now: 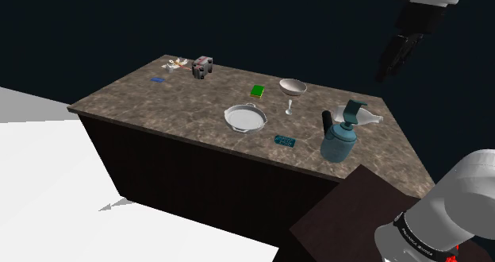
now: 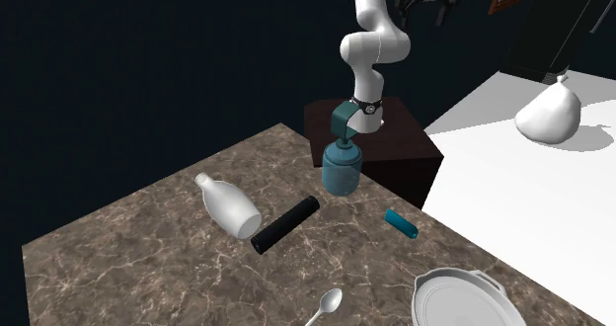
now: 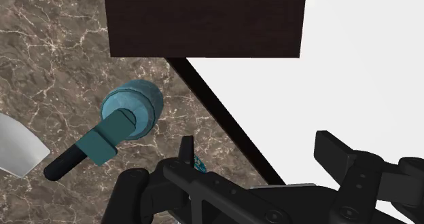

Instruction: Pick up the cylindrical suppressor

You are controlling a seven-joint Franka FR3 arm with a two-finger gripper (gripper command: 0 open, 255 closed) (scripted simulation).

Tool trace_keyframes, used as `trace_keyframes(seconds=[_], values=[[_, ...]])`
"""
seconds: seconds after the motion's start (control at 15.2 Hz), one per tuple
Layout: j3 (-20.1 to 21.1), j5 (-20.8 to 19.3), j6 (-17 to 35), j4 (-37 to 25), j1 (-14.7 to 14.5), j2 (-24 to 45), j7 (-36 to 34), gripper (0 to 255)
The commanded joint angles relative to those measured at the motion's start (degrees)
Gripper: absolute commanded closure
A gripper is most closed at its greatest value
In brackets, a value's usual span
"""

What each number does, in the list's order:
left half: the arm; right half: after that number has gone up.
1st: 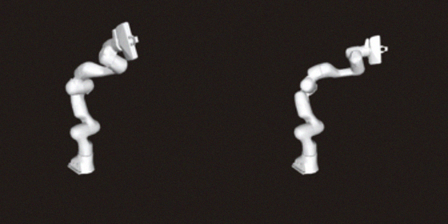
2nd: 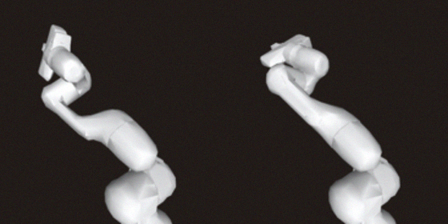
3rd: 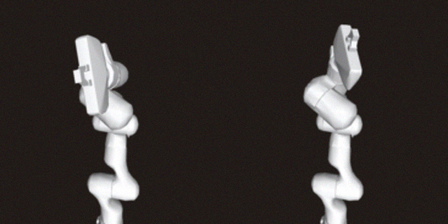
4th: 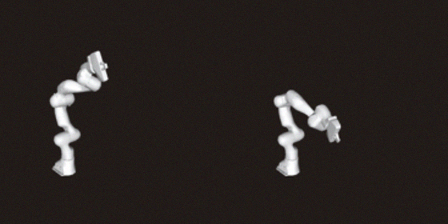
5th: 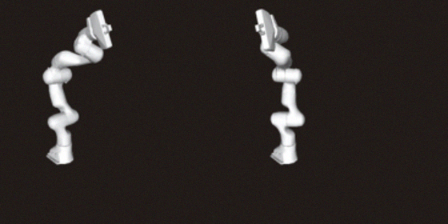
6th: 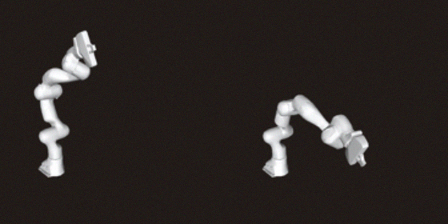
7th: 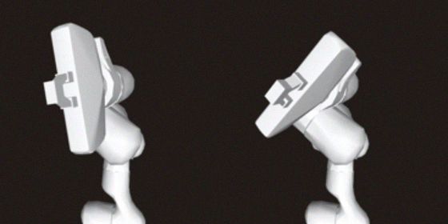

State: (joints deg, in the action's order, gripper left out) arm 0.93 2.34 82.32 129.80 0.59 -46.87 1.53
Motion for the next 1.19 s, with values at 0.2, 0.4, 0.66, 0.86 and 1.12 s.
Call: trace_keyframes(seconds=[0.2, 0.4, 0.66, 0.86, 1.12], values=[[-0.67, -0.84, 5.35, 2.87, 1.46, 2.57, -1.00, 0], [-1.41, -1.66, 10.70, 5.17, 2.93, 5.71, -2.06, 0], [-2.49, -2.71, 17.79, 7.34, 4.90, 10.72, -3.51, 0], [-3.40, -3.46, 23.00, 8.29, 6.33, 15.05, -4.64, 0], [-4.70, -4.33, 29.70, 8.65, 8.19, 21.46, -6.14, 0]])
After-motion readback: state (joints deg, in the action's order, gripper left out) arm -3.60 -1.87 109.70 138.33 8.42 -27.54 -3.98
